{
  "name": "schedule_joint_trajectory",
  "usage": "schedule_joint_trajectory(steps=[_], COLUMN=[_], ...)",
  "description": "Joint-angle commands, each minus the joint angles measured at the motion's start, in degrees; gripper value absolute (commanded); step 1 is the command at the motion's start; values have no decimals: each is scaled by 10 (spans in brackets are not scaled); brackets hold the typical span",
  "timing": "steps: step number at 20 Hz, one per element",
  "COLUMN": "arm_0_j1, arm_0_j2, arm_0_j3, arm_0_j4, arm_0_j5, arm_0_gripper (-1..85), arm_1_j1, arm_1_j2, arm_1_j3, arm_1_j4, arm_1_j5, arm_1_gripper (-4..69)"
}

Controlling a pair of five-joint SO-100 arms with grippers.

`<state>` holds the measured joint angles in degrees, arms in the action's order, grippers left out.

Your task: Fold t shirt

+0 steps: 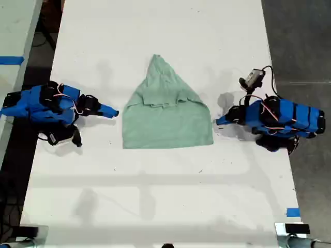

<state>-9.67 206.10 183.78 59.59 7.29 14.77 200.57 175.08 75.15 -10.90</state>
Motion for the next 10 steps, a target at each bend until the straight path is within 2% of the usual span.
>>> schedule_joint_trajectory(steps=[1,5,6,8,10], arm_0_j1=[5,5,5,4,4], arm_0_j2=[4,4,4,4,4], arm_0_j3=[1,1,1,1,1], arm_0_j4=[1,1,1,1,1], arm_0_j5=[0,0,0,0,0], arm_0_gripper=[112,112,112,112,112], arm_1_j1=[1,-19,-29,-47,-55], arm_1_j2=[4,-54,-128,-321,-511], arm_1_j3=[29,-56,-98,-192,-281], arm_1_j4=[-4,16,3,-40,-91], arm_1_j5=[14,25,35,40,32], arm_1_gripper=[20,24,51,191,228])
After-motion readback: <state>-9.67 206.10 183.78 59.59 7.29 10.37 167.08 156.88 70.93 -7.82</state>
